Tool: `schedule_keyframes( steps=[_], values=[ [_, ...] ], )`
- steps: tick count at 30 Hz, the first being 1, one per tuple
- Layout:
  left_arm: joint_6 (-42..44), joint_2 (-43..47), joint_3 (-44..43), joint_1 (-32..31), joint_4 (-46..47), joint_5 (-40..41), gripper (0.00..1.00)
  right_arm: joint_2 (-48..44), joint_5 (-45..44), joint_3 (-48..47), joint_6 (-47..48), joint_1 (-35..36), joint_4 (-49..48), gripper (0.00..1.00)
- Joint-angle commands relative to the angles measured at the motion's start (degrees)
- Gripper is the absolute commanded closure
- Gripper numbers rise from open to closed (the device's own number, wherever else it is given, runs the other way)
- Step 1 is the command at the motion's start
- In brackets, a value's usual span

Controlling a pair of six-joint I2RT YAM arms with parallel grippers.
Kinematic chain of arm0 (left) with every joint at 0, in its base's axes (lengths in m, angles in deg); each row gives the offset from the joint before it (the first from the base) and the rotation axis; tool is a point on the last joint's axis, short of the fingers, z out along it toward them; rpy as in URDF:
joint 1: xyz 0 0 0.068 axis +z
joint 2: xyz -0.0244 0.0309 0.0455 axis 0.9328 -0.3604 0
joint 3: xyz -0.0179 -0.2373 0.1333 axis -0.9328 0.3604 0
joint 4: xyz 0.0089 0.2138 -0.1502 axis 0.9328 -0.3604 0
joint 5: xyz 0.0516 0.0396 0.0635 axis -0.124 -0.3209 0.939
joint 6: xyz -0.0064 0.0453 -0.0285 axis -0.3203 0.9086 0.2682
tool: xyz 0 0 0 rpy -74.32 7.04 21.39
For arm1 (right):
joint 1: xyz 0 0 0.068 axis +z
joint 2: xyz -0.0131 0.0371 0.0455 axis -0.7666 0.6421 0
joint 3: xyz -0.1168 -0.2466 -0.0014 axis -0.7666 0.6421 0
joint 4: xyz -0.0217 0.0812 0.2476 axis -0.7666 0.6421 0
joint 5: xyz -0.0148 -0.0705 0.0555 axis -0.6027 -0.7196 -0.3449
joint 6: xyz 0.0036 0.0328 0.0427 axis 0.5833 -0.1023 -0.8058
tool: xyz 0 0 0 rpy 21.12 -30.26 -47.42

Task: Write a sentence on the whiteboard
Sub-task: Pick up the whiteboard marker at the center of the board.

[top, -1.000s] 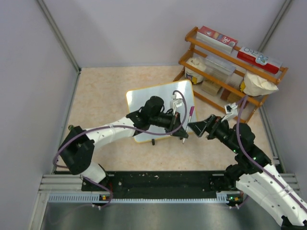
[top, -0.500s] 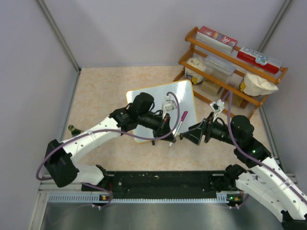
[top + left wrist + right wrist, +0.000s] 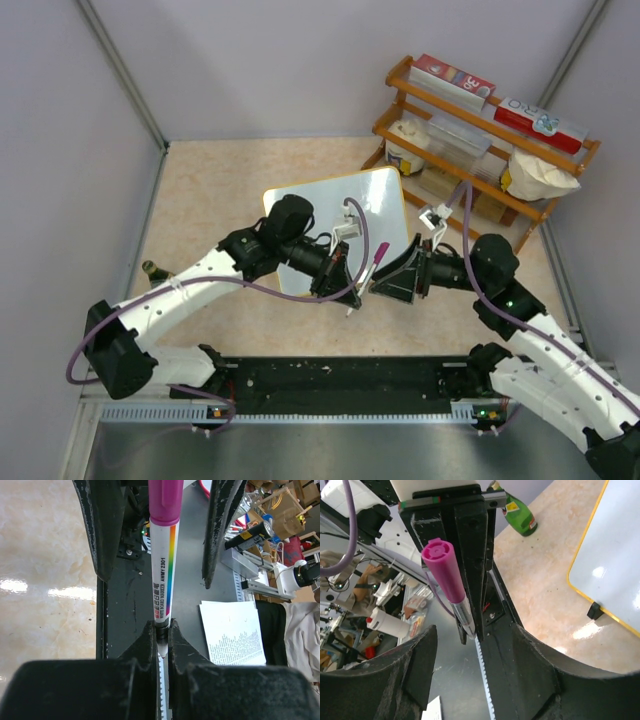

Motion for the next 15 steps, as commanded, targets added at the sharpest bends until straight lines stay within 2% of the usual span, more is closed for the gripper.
schedule_keyframes(
  steps=[1,10,15],
  values=[
    [1.7,-0.2,0.2,-0.1,0.4,-2.5,1.00,0.3,2.8,-0.1,-2.3,-0.2,-5.8,0.43],
    [3.2,-1.4,-0.1,-0.5,-1.2,-1.6,1.00,4.2,2.0,1.2,-4.2,3.3,-10.6,0.53],
    [3.7,-1.4,-0.1,-0.5,-1.9,-1.4,1.00,6.3,1.2,-0.1,-2.7,5.4,-9.1,0.71]
  ],
)
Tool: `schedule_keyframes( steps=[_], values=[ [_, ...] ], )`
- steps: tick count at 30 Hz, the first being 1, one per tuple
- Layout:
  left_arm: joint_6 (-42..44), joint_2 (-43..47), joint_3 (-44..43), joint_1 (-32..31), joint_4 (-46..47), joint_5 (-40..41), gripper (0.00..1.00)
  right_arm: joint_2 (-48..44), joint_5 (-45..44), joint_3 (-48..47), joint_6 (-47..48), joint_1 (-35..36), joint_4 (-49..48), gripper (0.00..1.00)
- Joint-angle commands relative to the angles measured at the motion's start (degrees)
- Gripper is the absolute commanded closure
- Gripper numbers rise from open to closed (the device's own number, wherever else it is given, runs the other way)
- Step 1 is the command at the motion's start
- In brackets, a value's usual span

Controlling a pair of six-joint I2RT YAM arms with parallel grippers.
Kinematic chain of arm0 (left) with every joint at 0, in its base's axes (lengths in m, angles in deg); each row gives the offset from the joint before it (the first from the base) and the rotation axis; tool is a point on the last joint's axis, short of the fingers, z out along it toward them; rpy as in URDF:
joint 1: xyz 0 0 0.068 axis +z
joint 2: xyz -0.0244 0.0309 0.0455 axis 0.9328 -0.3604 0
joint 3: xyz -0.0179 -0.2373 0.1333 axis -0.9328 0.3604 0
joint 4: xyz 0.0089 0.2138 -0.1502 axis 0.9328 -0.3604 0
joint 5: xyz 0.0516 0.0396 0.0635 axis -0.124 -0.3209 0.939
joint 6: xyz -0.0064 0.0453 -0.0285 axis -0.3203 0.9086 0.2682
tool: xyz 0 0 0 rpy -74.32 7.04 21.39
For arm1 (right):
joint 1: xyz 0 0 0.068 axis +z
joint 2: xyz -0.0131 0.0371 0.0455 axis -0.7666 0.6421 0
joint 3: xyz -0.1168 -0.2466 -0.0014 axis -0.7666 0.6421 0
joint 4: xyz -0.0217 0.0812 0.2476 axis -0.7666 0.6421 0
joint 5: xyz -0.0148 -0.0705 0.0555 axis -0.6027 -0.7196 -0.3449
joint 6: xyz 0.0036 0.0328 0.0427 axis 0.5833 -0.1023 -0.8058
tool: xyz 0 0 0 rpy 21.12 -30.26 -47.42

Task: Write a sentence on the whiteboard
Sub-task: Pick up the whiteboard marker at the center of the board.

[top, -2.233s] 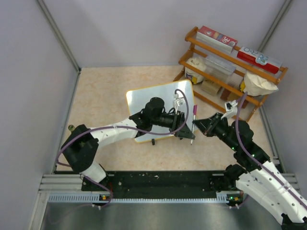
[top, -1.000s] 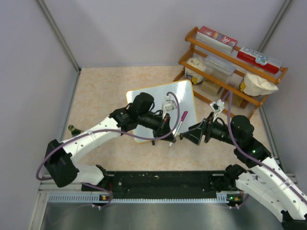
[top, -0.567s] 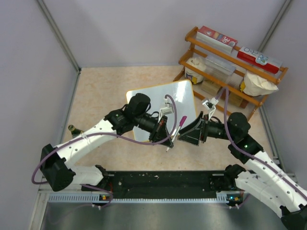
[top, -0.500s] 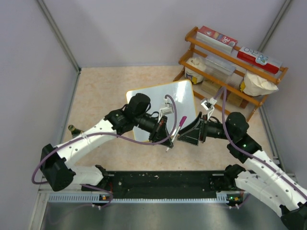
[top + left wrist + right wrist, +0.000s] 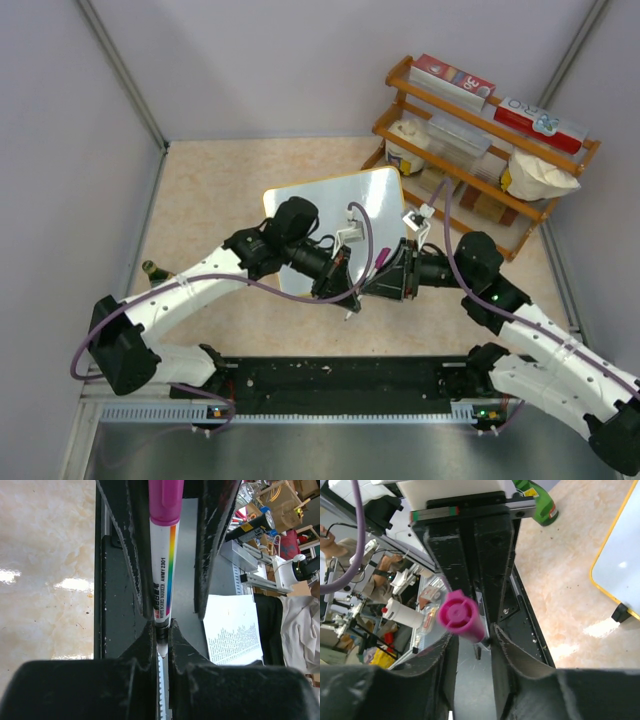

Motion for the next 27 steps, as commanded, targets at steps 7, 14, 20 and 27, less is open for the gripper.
schedule_keyframes(
  steps=[7,14,20,27],
  values=[
    [3.2,1.9,-0.1,-0.3,-1.9,1.5,1.00,-2.3,-3.4,-0.8,3.6,1.6,3.5,1.00],
    [-0.2,3.6,1.7,-0.3,2.1,3.5,0.55,-8.7,-14.7,4.8,-2.8,1.6,-1.1,1.00],
    [-2.3,1.6,1.9,-0.3,5.3,3.1,0.51,-12.9,-21.8,10.6,-7.5,1.6,-7.0,1.00],
    [-3.4,-1.2,1.0,-0.3,7.8,4.2,0.52,-12.9,-23.1,10.4,-7.5,1.6,-6.9,1.00]
  ],
)
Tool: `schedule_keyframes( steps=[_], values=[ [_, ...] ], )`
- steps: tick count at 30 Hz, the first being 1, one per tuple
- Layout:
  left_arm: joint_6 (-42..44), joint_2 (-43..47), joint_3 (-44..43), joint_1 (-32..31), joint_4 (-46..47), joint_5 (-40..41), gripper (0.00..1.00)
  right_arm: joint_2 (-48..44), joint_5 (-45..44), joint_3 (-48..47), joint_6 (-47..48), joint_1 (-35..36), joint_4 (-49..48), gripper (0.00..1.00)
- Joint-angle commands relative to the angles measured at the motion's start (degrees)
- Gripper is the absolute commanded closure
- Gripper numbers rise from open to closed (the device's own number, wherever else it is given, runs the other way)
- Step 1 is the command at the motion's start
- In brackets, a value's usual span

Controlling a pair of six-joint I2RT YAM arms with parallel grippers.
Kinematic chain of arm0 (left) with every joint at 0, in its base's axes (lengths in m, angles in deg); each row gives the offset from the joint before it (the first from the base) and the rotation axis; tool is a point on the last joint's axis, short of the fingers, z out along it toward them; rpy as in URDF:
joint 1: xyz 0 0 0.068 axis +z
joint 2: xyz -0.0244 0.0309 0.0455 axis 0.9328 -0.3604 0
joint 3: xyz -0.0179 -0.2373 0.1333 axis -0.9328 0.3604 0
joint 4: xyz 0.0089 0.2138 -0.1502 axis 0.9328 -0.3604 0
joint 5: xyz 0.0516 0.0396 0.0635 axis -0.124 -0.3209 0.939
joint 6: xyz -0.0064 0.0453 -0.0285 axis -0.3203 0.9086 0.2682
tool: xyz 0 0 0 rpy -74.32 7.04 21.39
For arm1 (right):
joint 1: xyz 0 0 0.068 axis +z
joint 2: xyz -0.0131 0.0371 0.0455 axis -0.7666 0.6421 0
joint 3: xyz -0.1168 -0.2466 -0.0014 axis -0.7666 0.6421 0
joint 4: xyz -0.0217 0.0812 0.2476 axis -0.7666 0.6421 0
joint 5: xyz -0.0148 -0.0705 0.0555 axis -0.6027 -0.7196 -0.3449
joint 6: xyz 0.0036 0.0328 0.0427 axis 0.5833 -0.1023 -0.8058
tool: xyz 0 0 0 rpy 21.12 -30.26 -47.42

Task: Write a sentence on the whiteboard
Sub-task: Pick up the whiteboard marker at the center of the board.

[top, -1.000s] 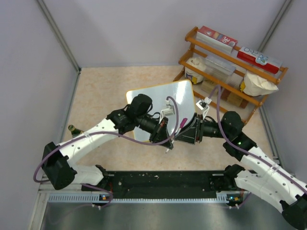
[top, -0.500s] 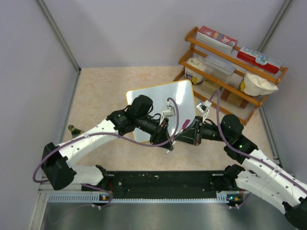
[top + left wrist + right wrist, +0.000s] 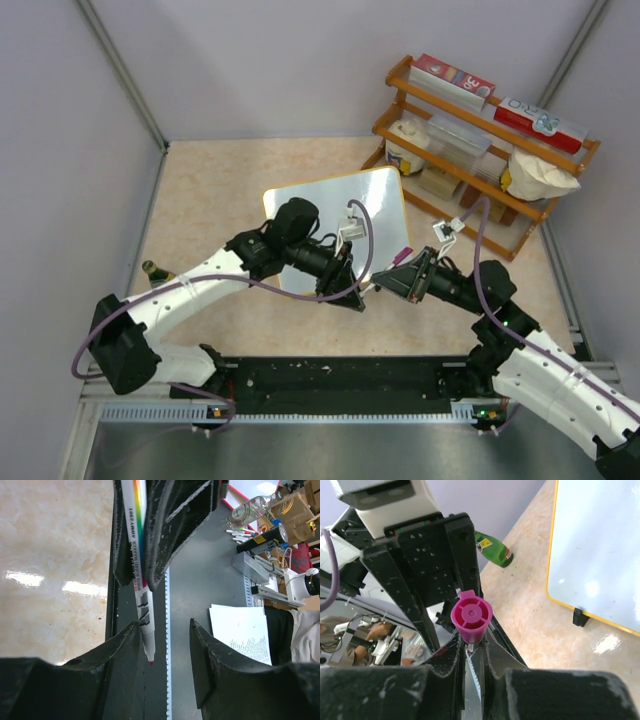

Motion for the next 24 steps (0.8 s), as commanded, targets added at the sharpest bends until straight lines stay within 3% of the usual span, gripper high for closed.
schedule_keyframes(
  steps=[1,3,8,12,18,20,24],
  values=[
    [-0.7,-2.1,-0.8,-0.1,3.6,0.8,0.53,-0.4,-2.6,-0.7,-1.2,0.2,-4.8,1.00],
    [-0.4,-3.3,-1.2,-0.1,3.6,1.0,0.61,0.0,-2.5,-0.9,-1.0,0.2,-4.8,1.00],
    [-0.5,-4.1,-1.5,0.0,3.8,1.0,1.00,1.0,-1.6,-1.6,0.0,0.2,-3.8,1.00],
    [1.4,-3.1,-1.6,0.0,1.8,1.2,1.00,0.9,-1.3,-2.5,2.2,0.2,-0.1,0.99],
    [4.7,-3.1,-2.2,-0.1,-3.7,0.0,1.00,0.8,0.2,-2.9,2.5,0.3,-1.0,0.51],
    [5.4,-3.0,-2.1,-0.1,-4.4,-0.5,1.00,1.3,1.3,-3.3,2.9,0.2,-1.6,0.43],
    [6.8,-2.8,-2.2,0.0,-5.9,-0.8,1.00,3.6,5.5,-5.2,4.0,0.2,-2.1,0.45]
  ],
)
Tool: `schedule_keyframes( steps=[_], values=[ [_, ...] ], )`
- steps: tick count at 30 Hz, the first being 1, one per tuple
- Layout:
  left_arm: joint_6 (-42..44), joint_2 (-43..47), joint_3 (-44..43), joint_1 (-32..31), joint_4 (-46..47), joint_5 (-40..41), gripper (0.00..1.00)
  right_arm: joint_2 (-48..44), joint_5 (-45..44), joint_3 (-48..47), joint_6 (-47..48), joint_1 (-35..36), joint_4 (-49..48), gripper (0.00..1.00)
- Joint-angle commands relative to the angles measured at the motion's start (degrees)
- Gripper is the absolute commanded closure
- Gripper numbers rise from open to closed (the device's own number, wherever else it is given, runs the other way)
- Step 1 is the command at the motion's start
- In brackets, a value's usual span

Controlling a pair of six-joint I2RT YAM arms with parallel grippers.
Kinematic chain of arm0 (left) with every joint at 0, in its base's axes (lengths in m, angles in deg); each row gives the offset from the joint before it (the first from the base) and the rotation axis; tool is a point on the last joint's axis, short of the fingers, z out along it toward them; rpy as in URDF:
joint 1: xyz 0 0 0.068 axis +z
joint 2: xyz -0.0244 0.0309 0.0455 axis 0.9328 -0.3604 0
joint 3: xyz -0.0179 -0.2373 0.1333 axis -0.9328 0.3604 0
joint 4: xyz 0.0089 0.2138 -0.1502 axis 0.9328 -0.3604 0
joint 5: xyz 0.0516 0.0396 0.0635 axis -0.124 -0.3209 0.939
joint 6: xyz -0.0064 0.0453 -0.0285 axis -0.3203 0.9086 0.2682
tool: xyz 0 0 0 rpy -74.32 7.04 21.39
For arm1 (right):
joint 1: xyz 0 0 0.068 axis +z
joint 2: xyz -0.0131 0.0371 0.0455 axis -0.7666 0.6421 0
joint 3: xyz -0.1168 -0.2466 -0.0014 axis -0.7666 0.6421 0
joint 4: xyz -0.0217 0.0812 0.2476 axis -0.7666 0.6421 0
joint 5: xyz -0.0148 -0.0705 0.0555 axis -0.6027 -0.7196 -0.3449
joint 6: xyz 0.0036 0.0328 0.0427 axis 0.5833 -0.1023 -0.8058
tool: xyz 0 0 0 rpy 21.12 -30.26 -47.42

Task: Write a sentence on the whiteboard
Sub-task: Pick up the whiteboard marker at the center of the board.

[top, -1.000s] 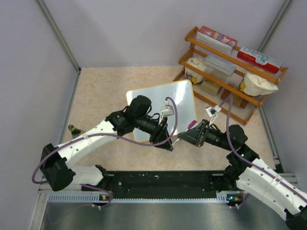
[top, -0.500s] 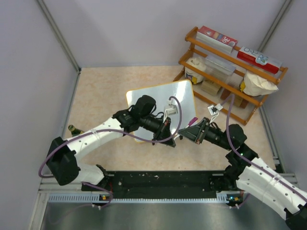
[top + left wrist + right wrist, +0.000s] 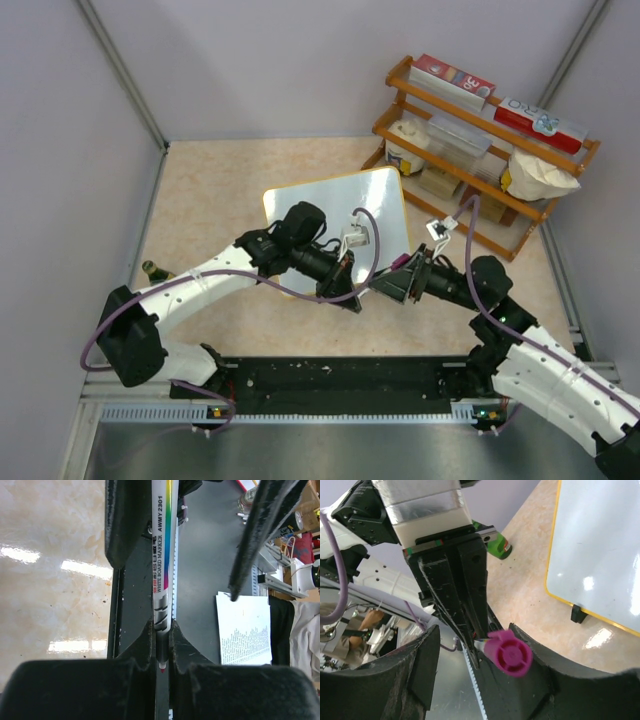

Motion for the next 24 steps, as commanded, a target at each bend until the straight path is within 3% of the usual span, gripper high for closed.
schedule_keyframes(
  steps=[1,6,13,17,19,24],
  values=[
    [3.2,1.4,-2.0,-0.1,-1.9,-1.6,1.00,2.4,5.5,-4.9,2.1,0.3,-2.8,0.48],
    [3.4,1.4,-1.9,-0.1,-2.2,-1.7,1.00,6.0,12.0,-6.0,2.4,0.3,-4.1,0.65],
    [3.9,1.7,-1.9,-0.1,-2.7,-1.4,1.00,3.8,11.3,-6.5,5.1,0.3,1.4,0.65],
    [4.3,1.7,-2.0,0.0,-3.3,-1.7,1.00,2.3,10.5,-6.7,6.1,0.3,4.2,0.55],
    [4.5,1.7,-2.0,0.0,-3.3,-1.7,1.00,2.1,10.4,-6.8,6.5,0.2,5.0,0.55],
    [4.4,1.5,-2.0,0.0,-3.4,-1.8,1.00,2.5,10.9,-6.1,5.6,0.3,3.2,0.66]
  ],
)
